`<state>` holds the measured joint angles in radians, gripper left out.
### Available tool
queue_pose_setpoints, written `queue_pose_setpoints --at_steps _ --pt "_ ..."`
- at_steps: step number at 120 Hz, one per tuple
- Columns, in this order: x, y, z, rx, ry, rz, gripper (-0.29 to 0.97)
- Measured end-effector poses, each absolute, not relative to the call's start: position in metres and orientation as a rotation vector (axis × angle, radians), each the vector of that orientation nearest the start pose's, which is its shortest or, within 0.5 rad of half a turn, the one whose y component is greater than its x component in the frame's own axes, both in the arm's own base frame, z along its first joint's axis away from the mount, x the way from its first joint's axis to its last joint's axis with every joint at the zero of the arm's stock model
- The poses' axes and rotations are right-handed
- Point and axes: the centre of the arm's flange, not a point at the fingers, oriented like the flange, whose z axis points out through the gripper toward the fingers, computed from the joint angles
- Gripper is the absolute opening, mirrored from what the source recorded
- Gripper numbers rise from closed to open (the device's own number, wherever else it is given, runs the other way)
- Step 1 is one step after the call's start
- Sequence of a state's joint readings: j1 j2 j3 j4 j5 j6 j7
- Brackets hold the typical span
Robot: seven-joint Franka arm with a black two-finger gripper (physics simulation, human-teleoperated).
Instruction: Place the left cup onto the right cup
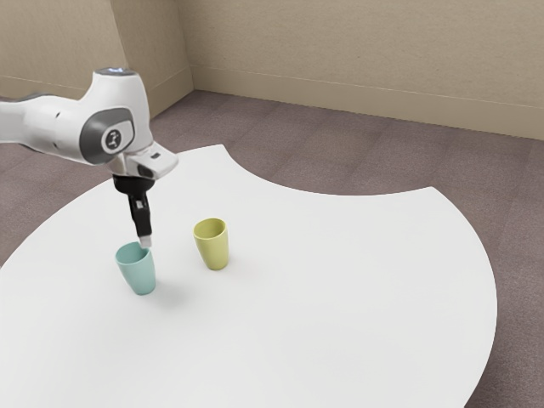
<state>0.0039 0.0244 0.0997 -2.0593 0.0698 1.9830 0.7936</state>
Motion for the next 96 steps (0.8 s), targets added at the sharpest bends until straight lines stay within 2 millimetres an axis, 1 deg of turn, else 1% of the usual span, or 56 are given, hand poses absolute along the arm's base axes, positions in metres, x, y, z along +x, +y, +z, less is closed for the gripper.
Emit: queue_pose_setpoints --at_steps 43,77,96 --pt "0.527 0.066 0.391 -2.945 1.071 0.238 0.68" --pt "0.52 0.08 0.378 -2.969 1.016 0.264 0.68" --pt "0.519 0.088 0.371 -2.974 0.993 0.286 0.68"
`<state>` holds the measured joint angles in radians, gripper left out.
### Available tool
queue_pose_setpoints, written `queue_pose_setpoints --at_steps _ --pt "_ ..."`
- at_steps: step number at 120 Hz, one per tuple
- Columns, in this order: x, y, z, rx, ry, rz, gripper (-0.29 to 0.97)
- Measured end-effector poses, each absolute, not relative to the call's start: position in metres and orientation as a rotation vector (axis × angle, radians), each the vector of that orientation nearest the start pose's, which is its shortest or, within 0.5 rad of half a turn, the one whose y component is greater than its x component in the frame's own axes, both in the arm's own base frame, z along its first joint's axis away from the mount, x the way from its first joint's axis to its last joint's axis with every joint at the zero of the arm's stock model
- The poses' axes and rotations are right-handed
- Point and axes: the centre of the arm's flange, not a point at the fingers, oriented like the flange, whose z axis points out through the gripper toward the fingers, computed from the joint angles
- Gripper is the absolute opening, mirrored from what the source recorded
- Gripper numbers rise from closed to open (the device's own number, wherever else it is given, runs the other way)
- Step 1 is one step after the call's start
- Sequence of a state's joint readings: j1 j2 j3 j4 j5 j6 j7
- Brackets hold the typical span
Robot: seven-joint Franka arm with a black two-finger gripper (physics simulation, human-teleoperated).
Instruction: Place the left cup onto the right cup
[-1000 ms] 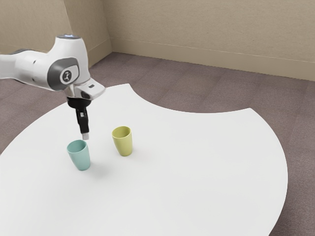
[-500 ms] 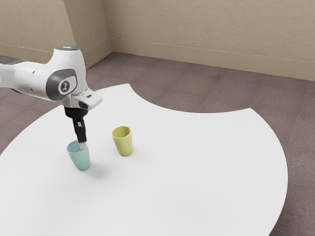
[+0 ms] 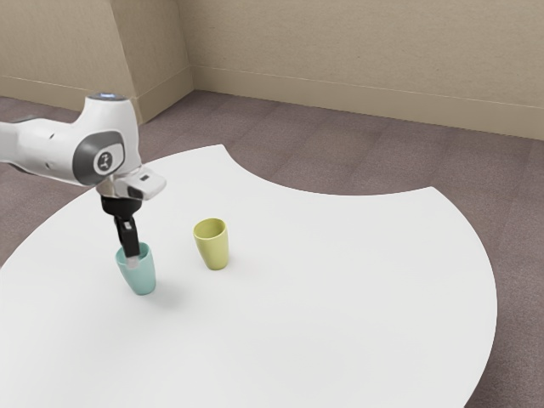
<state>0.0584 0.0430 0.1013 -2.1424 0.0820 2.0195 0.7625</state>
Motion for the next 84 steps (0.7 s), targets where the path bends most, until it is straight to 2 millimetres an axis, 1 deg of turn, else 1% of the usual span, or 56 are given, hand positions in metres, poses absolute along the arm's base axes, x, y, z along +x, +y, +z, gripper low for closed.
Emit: queue_pose_setpoints --at_steps 39,48,67,77,84 --pt "0.522 0.082 0.352 -2.972 0.999 0.329 0.68" --pt "0.521 0.084 0.348 -2.976 0.991 0.337 0.68" --pt "0.519 0.095 0.344 -2.984 0.958 0.345 0.68" --pt "0.519 0.096 0.341 -2.979 0.956 0.354 0.68" --pt "0.519 0.095 0.339 -2.975 0.959 0.357 0.64"
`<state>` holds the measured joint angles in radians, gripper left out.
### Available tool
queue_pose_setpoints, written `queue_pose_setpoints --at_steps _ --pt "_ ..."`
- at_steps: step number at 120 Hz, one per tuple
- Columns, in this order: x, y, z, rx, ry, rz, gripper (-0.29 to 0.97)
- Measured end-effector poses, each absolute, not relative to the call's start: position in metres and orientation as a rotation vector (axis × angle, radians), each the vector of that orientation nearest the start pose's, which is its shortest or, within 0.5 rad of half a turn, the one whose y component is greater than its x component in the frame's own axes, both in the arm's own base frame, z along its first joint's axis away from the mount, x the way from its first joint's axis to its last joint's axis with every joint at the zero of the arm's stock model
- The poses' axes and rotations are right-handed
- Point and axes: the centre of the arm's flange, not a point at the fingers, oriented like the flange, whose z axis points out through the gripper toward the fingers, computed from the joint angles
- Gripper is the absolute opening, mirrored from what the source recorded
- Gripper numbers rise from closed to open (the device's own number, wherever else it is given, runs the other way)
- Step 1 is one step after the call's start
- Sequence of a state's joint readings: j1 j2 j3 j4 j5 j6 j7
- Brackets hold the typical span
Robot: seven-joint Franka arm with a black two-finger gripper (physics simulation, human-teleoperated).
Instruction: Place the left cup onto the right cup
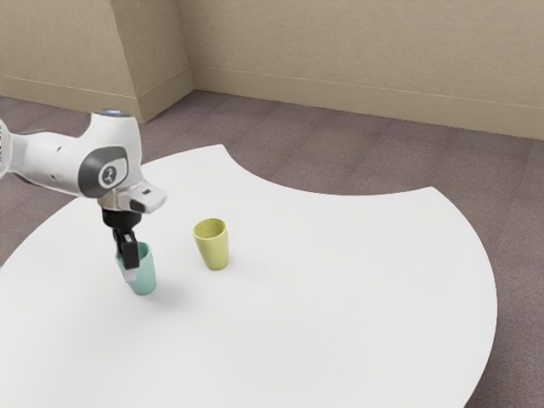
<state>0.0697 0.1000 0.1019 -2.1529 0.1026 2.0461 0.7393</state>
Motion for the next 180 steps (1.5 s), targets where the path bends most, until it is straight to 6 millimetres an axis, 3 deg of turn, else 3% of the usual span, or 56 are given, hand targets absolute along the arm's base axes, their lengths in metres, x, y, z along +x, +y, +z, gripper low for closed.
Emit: queue_pose_setpoints --at_steps 29,68,129,180 --pt "0.522 0.097 0.335 -2.94 0.971 0.356 0.25" --pt "0.526 0.099 0.328 -2.883 0.995 0.355 -0.03" --pt "0.531 0.104 0.327 -2.866 0.988 0.334 -0.1" --pt "0.532 0.105 0.36 -2.845 0.98 0.272 -0.11"
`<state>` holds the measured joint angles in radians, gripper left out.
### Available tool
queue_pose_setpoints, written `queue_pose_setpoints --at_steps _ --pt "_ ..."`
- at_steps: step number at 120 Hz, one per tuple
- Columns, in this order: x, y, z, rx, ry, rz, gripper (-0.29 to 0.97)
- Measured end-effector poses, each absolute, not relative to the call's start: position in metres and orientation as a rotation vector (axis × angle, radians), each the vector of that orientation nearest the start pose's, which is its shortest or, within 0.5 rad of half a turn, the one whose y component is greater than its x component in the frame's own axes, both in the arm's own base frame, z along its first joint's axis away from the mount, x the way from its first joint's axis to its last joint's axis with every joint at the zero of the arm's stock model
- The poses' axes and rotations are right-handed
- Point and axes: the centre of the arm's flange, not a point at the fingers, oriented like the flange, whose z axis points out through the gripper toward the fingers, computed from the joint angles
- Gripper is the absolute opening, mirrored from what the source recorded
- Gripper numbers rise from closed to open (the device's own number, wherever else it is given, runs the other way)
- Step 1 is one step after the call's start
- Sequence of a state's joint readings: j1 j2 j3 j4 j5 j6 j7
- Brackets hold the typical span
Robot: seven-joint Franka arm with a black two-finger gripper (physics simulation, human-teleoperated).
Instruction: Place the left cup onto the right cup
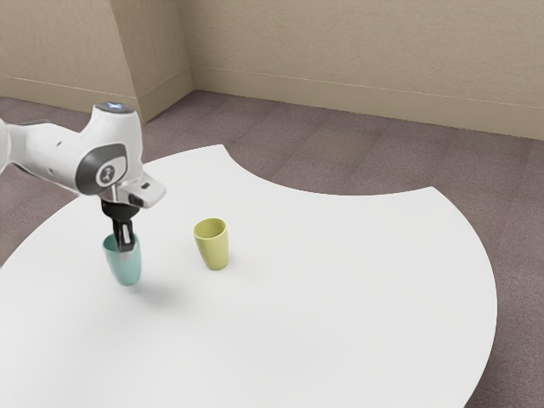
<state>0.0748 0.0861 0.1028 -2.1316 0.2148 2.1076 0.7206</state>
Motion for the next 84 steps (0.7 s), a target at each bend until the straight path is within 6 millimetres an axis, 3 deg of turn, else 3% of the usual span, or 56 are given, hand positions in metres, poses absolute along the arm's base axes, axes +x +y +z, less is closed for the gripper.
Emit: queue_pose_setpoints --at_steps 38,63,84 --pt "0.542 0.1 0.412 -2.796 0.981 0.218 -0.11" --pt "0.549 0.095 0.434 -2.777 0.984 0.208 -0.11" --pt "0.555 0.077 0.445 -2.756 1.022 0.193 -0.11"
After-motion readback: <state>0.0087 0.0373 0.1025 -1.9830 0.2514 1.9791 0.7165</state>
